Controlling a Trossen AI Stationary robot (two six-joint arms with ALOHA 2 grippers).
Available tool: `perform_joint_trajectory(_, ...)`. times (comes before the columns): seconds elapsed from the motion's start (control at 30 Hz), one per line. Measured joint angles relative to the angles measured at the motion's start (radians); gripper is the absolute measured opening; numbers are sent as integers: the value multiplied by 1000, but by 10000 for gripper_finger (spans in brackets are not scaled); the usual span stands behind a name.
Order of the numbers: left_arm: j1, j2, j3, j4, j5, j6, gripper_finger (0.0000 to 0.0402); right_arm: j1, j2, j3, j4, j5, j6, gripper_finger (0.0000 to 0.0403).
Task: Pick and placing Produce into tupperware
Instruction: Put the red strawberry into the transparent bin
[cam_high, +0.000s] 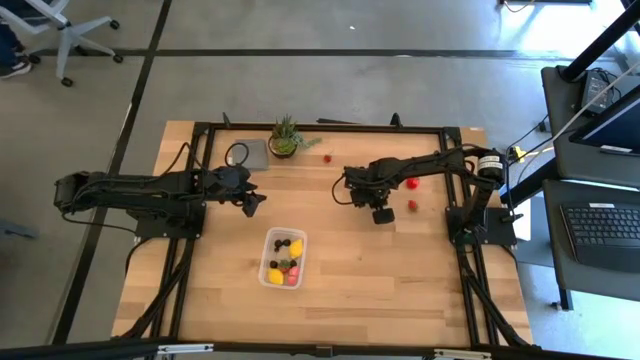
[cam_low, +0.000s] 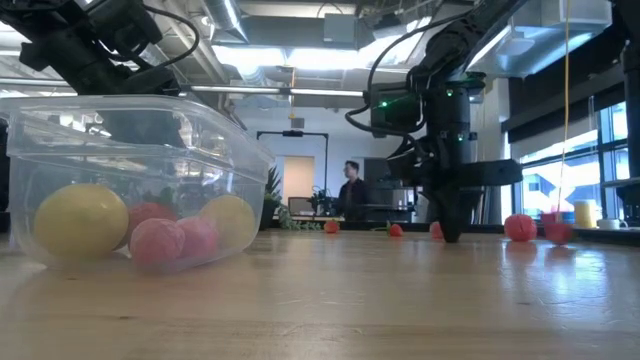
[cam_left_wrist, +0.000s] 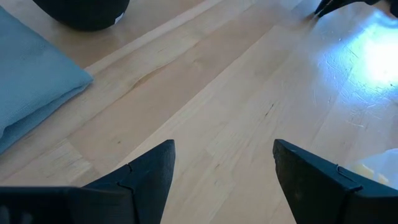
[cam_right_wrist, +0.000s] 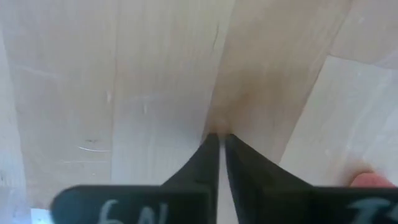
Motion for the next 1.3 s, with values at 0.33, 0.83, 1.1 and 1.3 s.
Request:
perform_joint_trajectory(0.33, 0, 0, 0, 0, 0, 0, 261, -12, 5, 26, -98, 3, 86, 10)
perform_joint_trajectory(0.83, 0, 0, 0, -3, -19, 7, 261, -59, -56, 49, -581, -1, 602, 20)
perform_joint_trajectory(1.1, 0, 0, 0, -4, -20, 8, 261, -54, -76, 49, -683, -3, 655, 21)
perform_joint_trajectory(1.3, 0, 0, 0, -3, -20, 7, 261, -53, -76, 50, -687, -5, 723, 21)
